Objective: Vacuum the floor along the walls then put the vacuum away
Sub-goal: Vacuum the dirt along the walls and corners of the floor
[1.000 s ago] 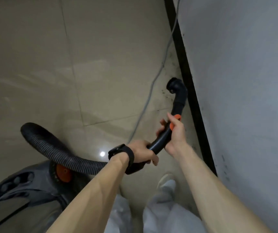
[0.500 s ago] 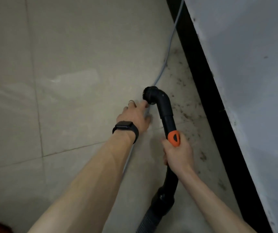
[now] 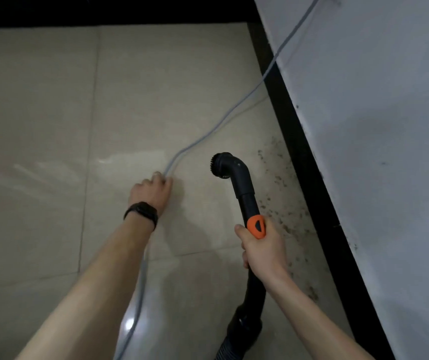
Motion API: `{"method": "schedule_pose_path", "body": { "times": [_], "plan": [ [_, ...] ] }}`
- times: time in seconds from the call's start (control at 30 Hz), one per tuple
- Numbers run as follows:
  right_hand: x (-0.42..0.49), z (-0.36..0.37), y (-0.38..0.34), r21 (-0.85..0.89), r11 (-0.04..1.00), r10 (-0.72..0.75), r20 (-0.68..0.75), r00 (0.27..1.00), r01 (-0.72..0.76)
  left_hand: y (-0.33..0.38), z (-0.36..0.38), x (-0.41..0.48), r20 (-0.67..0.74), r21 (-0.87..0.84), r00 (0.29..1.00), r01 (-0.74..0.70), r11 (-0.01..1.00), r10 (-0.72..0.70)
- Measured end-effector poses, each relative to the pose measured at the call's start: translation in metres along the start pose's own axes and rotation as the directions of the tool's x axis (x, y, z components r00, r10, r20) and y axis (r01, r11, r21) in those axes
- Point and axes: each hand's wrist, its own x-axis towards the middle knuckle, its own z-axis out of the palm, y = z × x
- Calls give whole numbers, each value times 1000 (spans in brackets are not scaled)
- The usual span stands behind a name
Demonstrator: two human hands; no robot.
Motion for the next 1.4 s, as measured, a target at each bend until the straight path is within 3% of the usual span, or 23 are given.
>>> {"method": "schedule_pose_path", "body": {
  "times": [0.07, 0.13, 0.27, 0.37, 0.5, 0.73, 0.83, 0.9, 0.97, 1.03, 1.1, 1.13, 1.17, 1.27, 1.4],
  "plan": [
    [8, 7, 0, 16, 1000, 5, 21, 1000, -5, -47, 9, 8, -52, -20, 976, 209, 978, -210],
    [20, 15, 1, 10, 1000, 12, 7, 1000, -12, -79, 25, 11, -25, -84, 954, 296, 951, -299],
    [37, 26, -7, -88, 996, 25, -34, 999, -28, -76, 44, -1, 206, -421, 959, 268, 867, -197],
    [35, 39, -5, -158, 986, 48, 0, 999, -47, -54, 51, -9, 144, -461, 959, 284, 841, -245],
    [36, 48, -4, -104, 988, 117, 1, 993, -116, -30, 48, -9, -55, -412, 973, 184, 892, -226],
    [46, 12, -41, 8, 989, 146, -28, 989, -146, 11, 24, -4, -40, -409, 985, 140, 902, -171],
    [46, -8, -47, 78, 979, 187, -5, 982, -186, 51, 3, -10, 41, -556, 998, 65, 829, -50],
    [47, -17, -46, 108, 968, 225, 14, 974, -225, 79, -13, -20, 126, -720, 986, 17, 694, 107],
    [48, -22, -42, 133, 958, 252, 23, 968, -252, 106, -25, -35, 223, -904, 910, 59, 423, 350],
    [49, -26, -37, 147, 952, 269, 27, 963, -270, 126, -34, -53, 276, -957, 741, 154, 246, 612],
    [50, -28, -35, 157, 947, 281, 19, 959, -281, 140, -32, -68, 336, -940, 569, 255, 227, 751],
    [50, -28, -35, 170, 942, 291, 13, 957, -289, 146, -29, -74, 357, -929, 520, 282, 239, 776],
    [52, -27, -34, 189, 936, 301, 10, 954, -297, 152, -24, -79, 354, -931, 518, 272, 243, 779],
    [56, -21, -32, 267, 911, 322, 19, 947, -315, 164, -12, -87, 302, -944, 683, 114, 311, 665],
    [62, -5, -27, 345, 870, 362, 36, 931, -352, 160, -2, -90, 335, -915, 804, 155, 371, 490]
  ]
}}
